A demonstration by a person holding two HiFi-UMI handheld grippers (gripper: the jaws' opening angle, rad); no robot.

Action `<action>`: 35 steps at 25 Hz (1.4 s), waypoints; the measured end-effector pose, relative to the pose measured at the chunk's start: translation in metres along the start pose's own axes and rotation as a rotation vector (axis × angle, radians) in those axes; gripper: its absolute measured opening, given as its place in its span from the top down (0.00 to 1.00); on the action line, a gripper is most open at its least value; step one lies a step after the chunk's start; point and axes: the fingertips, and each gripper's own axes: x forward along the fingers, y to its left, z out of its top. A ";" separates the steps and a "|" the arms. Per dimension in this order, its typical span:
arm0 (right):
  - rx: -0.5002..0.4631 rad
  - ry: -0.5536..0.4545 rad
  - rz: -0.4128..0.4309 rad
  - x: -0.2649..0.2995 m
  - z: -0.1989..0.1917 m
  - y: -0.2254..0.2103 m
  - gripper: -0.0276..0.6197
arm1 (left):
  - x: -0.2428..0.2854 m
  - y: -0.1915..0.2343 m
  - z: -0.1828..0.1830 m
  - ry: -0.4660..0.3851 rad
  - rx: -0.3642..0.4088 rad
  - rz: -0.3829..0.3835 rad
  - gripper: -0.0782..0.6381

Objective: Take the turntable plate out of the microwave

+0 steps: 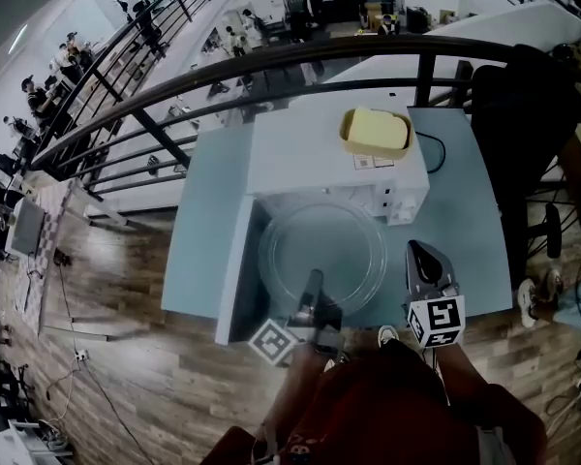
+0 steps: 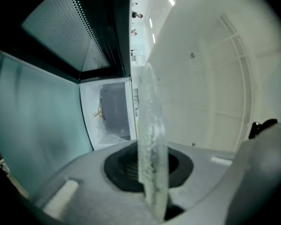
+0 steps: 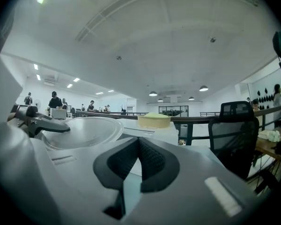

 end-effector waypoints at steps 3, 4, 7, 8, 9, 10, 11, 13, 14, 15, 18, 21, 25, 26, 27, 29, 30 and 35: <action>0.004 -0.002 -0.011 -0.007 -0.001 -0.007 0.96 | 0.001 0.000 -0.007 0.006 -0.005 0.006 0.86; 0.003 -0.001 -0.013 -0.009 -0.001 -0.009 0.96 | 0.001 0.001 -0.009 0.006 -0.008 0.009 0.86; 0.001 0.001 -0.022 -0.016 -0.001 -0.013 0.96 | 0.001 0.002 -0.015 0.011 -0.014 0.019 0.86; 0.001 0.002 -0.025 -0.019 -0.001 -0.014 0.96 | 0.001 0.002 -0.017 0.013 -0.012 0.021 0.86; -0.001 0.002 -0.028 -0.021 -0.001 -0.016 0.96 | 0.001 0.001 -0.018 0.013 -0.011 0.022 0.86; -0.001 0.003 -0.030 -0.023 -0.001 -0.017 0.96 | 0.001 0.000 -0.019 0.013 -0.011 0.023 0.86; -0.001 0.004 -0.032 -0.025 -0.001 -0.019 0.96 | 0.001 -0.001 -0.020 0.013 -0.011 0.022 0.86; -0.002 0.007 -0.037 -0.028 -0.002 -0.022 0.96 | 0.002 -0.002 -0.023 0.013 -0.006 0.020 0.86; -0.002 0.007 -0.040 -0.029 -0.002 -0.024 0.96 | 0.003 -0.002 -0.023 0.013 -0.002 0.016 0.86; -0.001 0.005 -0.042 -0.031 -0.002 -0.025 0.96 | 0.004 -0.004 -0.024 0.013 -0.001 0.012 0.86; 0.005 0.000 -0.046 -0.034 0.000 -0.029 0.96 | 0.006 -0.009 -0.027 0.010 0.001 0.001 0.86; 0.006 -0.005 -0.044 -0.033 0.001 -0.029 0.96 | 0.006 -0.012 -0.026 0.007 0.007 -0.001 0.86; 0.008 -0.012 -0.036 -0.031 0.001 -0.028 0.96 | 0.006 -0.013 -0.025 0.003 0.016 0.000 0.86; 0.008 -0.013 -0.034 -0.031 0.001 -0.028 0.96 | 0.006 -0.013 -0.025 -0.001 0.015 0.000 0.86; 0.010 -0.012 -0.031 -0.030 0.001 -0.028 0.96 | 0.006 -0.013 -0.025 -0.005 0.014 0.002 0.86; 0.024 -0.011 -0.023 -0.028 0.000 -0.028 0.96 | 0.006 -0.012 -0.024 -0.011 0.010 0.007 0.86; 0.034 -0.011 -0.019 -0.027 0.000 -0.028 0.96 | 0.007 -0.013 -0.024 -0.014 0.007 0.007 0.86; 0.040 -0.013 0.003 -0.022 -0.004 -0.026 0.96 | 0.007 -0.009 -0.025 -0.021 0.012 0.019 0.86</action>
